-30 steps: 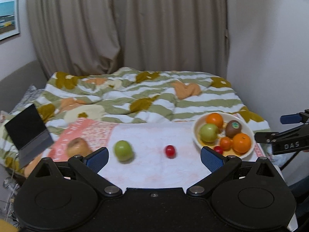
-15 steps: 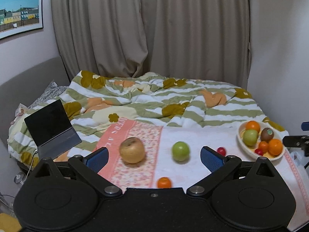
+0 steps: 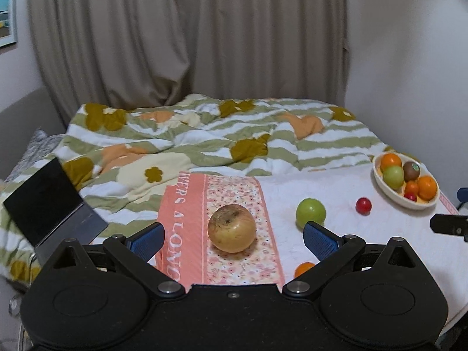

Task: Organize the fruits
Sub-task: 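Withdraw both tools and move them toward the yellowish apple and the mandarin, then grasp the yellowish apple with the left tool while the right tool grasps the mandarin, then carry the apple with the left tool while the right tool carries the mandarin to the bowl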

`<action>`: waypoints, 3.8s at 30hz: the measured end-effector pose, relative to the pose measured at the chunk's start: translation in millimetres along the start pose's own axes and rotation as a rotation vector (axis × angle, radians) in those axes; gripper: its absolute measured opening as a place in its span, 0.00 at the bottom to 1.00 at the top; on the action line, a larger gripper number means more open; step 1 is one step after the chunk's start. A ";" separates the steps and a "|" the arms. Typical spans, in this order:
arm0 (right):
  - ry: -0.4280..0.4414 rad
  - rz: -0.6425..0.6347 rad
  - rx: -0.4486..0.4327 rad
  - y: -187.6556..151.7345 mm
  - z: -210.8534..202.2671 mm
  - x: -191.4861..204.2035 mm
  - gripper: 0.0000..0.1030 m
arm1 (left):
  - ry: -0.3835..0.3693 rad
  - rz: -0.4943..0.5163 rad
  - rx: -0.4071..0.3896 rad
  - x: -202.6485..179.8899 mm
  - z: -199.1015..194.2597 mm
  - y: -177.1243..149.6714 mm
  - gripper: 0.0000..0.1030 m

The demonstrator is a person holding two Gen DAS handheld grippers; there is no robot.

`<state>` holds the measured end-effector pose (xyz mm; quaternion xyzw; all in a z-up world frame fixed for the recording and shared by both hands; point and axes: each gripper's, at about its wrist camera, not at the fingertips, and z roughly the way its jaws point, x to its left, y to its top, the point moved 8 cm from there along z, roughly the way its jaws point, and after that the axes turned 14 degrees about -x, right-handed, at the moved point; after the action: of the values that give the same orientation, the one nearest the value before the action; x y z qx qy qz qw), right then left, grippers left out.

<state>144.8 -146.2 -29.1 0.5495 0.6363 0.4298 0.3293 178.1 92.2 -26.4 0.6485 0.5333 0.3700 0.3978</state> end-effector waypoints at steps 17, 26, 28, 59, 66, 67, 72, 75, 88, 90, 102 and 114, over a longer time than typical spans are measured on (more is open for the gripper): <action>-0.005 0.029 0.141 -47.4 81.5 85.1 1.00 | -0.184 0.021 0.172 30.5 120.1 -30.0 0.98; 0.031 0.024 0.254 -74.4 118.6 107.0 0.90 | -0.237 0.002 0.273 17.3 157.5 -51.2 0.81; 0.035 0.022 0.275 -78.6 124.1 110.8 0.87 | -0.245 -0.009 0.289 15.6 162.5 -55.6 0.77; 0.061 -0.019 0.249 -81.4 125.1 121.6 0.51 | -0.198 -0.047 0.219 33.0 115.5 -57.3 0.75; 0.043 -0.017 0.195 -67.3 93.4 114.5 0.51 | -0.156 -0.059 0.154 31.0 75.3 -44.4 0.75; 0.038 -0.012 0.189 -65.4 87.7 112.6 0.51 | -0.151 -0.062 0.147 30.0 69.2 -42.0 0.75; 0.022 -0.002 0.155 -54.6 60.3 101.7 0.51 | -0.134 -0.073 0.117 20.0 39.0 -30.0 0.75; 0.011 0.005 0.135 -49.1 45.1 89.8 0.51 | -0.127 -0.082 0.100 11.0 23.7 -22.6 0.75; 0.002 0.016 0.079 -28.4 -12.8 -3.9 0.51 | -0.093 -0.110 0.037 -73.4 -16.2 5.2 0.75; 0.003 0.013 0.075 -24.9 -19.5 -23.8 0.51 | -0.097 -0.119 0.029 -91.8 -19.1 9.7 0.75; 0.000 -0.030 0.033 -8.4 -39.4 -139.3 0.51 | -0.112 -0.156 -0.005 -199.8 -2.6 28.8 0.75; -0.062 -0.010 0.046 -5.9 -1.3 -240.0 0.51 | -0.174 -0.128 0.040 -280.1 65.7 27.7 0.75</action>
<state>184.2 -382.4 -46.7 0.5669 0.6383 0.3959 0.3385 204.4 -195.1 -43.7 0.6506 0.5442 0.2754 0.4525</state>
